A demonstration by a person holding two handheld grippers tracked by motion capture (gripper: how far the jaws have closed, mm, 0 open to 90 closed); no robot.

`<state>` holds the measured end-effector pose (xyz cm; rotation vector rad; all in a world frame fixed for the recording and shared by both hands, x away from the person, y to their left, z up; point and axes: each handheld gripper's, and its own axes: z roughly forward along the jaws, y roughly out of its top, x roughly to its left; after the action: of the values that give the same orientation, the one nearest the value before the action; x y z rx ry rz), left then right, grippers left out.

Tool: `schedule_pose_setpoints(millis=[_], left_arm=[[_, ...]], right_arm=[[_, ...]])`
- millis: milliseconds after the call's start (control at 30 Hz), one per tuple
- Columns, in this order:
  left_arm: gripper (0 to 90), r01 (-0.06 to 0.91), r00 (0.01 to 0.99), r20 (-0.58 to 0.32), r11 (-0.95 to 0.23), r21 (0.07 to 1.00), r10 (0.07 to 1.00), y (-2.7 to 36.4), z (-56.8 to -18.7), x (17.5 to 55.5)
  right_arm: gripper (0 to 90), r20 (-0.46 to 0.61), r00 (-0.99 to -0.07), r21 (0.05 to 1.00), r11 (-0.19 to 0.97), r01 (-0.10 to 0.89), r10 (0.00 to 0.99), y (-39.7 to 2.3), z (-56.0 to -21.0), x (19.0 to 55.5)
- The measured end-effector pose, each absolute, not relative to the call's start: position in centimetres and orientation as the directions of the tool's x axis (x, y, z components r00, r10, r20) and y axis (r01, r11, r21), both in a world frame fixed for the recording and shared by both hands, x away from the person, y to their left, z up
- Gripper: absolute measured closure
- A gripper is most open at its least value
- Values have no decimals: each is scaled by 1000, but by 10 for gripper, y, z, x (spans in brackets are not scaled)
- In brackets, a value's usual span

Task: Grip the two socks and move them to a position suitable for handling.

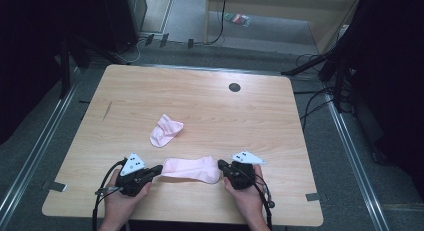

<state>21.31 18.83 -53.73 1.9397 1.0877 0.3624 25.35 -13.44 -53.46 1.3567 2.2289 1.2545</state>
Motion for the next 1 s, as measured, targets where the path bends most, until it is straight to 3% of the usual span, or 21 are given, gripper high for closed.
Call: schedule_pose_setpoints(millis=[133,167,233,333,367,433,567,800,1000], left_arm=[[865,564,587,-202,-217,797,784,190,-543,215],[781,567,581,-210,-206,798,786,190,-543,216],[616,544,573,-198,-188,818,795,190,-541,215],[408,513,575,-206,-153,844,792,192,-536,215],[292,509,577,-212,-145,848,789,193,-535,215],[160,498,580,-226,-120,859,783,195,-532,215],[25,456,574,-214,-91,886,791,204,-528,214],[4,473,471,-266,14,881,841,229,-532,228],[4,485,392,-251,33,874,885,242,-536,241]], right_arm=[[876,211,-565,768,222,601,798,-131,-538,254],[854,226,-570,765,219,606,790,-132,-538,255],[649,232,-577,763,221,607,783,-131,-539,256],[485,231,-581,773,215,597,780,-132,-537,258],[453,229,-577,777,210,594,784,-133,-536,258],[412,229,-570,785,197,588,789,-134,-533,259],[316,221,-560,795,184,577,798,-137,-529,260],[252,214,-552,800,180,573,806,-138,-523,262],[239,219,-547,798,174,577,808,-139,-522,265]])
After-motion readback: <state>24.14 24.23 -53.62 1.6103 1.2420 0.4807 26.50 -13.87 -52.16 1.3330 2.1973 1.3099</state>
